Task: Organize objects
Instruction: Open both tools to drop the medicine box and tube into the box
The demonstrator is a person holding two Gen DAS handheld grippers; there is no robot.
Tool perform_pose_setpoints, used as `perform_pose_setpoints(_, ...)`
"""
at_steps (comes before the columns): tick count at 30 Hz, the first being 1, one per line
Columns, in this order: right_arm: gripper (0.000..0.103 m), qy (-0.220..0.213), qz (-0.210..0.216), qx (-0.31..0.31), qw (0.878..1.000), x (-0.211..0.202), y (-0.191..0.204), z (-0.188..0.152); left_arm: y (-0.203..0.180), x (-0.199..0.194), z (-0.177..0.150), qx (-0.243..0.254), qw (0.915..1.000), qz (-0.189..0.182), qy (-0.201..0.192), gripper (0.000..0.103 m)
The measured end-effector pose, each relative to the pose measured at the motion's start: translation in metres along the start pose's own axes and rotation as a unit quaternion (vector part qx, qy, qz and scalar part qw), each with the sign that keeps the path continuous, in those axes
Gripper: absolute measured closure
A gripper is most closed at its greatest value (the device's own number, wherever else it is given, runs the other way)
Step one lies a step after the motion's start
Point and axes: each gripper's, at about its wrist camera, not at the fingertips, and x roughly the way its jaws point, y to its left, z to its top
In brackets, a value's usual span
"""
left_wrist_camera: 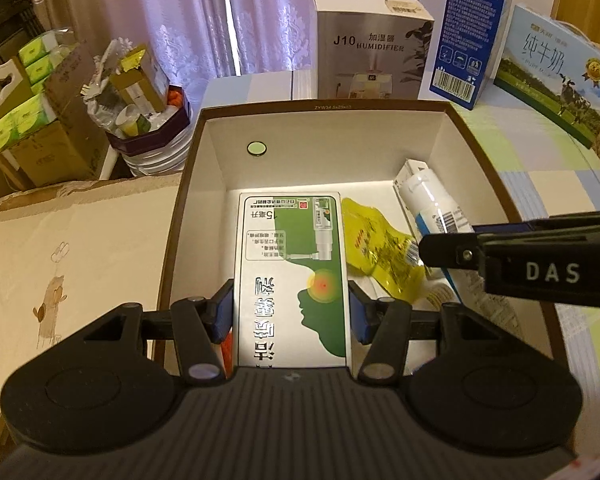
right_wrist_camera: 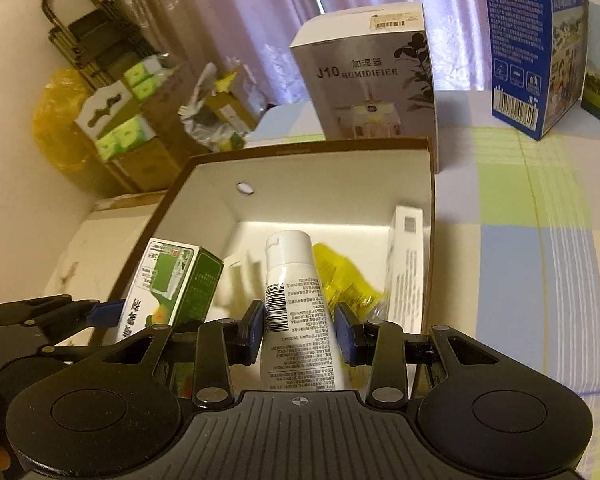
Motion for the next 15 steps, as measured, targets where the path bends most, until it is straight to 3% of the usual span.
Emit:
perform_pose_setpoints(12,0.067,-0.015,-0.047,-0.002,0.999,0.037,-0.009,0.032,0.004,0.035,0.024,0.005,0.9999,-0.011,0.012,0.052)
perform_pose_setpoints(15,0.067,-0.021,-0.042,0.007,0.999,0.038,-0.013,0.038,0.003,0.039,0.027,0.006,0.9998,-0.014,0.013,0.052)
